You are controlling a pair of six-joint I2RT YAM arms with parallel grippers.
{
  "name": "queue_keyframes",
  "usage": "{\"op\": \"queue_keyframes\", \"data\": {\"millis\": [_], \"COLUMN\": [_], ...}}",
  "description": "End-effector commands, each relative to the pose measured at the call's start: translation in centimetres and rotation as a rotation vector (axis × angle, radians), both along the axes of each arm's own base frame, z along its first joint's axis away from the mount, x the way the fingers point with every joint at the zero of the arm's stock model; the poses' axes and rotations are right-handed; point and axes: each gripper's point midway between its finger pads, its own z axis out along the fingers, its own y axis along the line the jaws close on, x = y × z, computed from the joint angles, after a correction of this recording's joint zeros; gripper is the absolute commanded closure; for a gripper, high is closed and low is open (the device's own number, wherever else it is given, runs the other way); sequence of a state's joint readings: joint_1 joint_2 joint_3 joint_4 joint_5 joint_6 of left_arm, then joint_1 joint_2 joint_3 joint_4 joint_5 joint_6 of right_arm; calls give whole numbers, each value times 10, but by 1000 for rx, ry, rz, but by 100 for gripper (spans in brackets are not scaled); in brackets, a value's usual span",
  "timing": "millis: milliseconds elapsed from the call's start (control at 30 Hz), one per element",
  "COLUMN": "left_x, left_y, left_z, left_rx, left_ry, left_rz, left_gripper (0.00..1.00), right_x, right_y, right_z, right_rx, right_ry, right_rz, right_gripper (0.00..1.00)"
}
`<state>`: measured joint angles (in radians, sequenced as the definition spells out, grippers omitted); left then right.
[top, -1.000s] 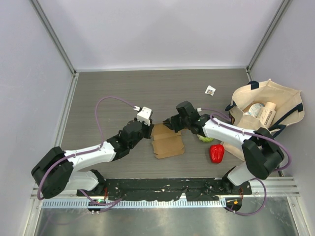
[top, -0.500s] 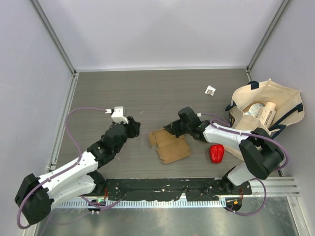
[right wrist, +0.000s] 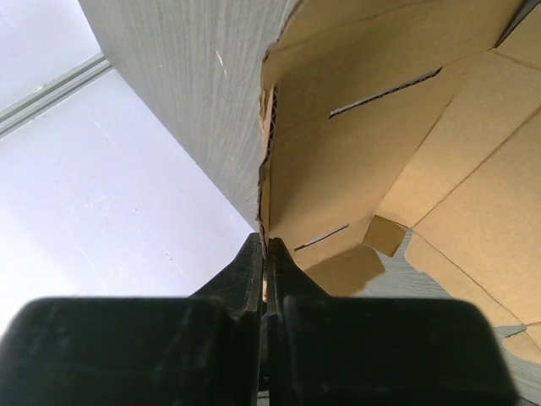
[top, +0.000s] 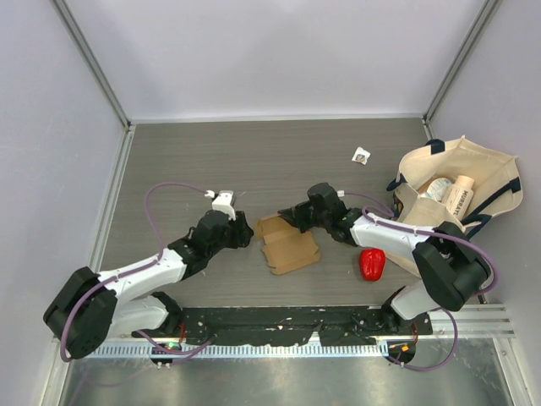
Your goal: Fold the paper box
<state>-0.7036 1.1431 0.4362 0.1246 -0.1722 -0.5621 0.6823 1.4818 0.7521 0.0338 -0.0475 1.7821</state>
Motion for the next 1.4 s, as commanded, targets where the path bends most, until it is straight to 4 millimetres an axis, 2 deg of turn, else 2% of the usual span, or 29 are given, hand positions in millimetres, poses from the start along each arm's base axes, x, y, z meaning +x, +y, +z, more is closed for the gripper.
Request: {"op": "queue_keyframes", "data": {"millis": [0, 100, 333, 467, 633, 900, 933, 1000, 1167, 1233, 1267, 1367], "left_x": [11, 14, 21, 23, 23, 18, 16, 13, 10, 11, 10, 9], "left_y": [-26, -33, -49, -44, -46, -46, -45, -40, -39, -41, -44, -49], "left_z": [39, 47, 39, 27, 33, 26, 26, 21, 13, 11, 13, 16], "left_rx": [-114, -121, -124, -74, -80, -63, -65, -60, -66, -67, -76, -87], "left_ry": [-132, -157, -128, -135, -198, -220, -219, -212, -201, -200, -204, -214], "left_rz": [-98, -122, -165, -141, -133, -127, -127, -120, -121, -123, -135, -150], "left_gripper": [50, 50, 55, 55, 53, 53, 53, 53, 53, 53, 53, 53], "right_x": [8, 10, 10, 8, 5, 7, 3, 8, 7, 4, 5, 5], "right_y": [6, 7, 8, 5, 2, -1, -4, -8, -11, -12, -9, -9], "right_z": [28, 30, 29, 26, 16, 6, -1, 9, 10, 4, 11, 9], "right_rx": [66, 87, 103, 85, 63, 7, -8, 4, -41, -37, -13, -24], "right_ry": [-94, -120, -130, -155, -166, -201, -210, -284, -401, -410, -445, -464], "right_rz": [1, -1, -2, 11, 17, 37, 50, 24, 56, 59, 60, 70], "right_gripper": [100, 100, 100, 100, 100, 100, 100, 99, 99, 99, 99, 99]}}
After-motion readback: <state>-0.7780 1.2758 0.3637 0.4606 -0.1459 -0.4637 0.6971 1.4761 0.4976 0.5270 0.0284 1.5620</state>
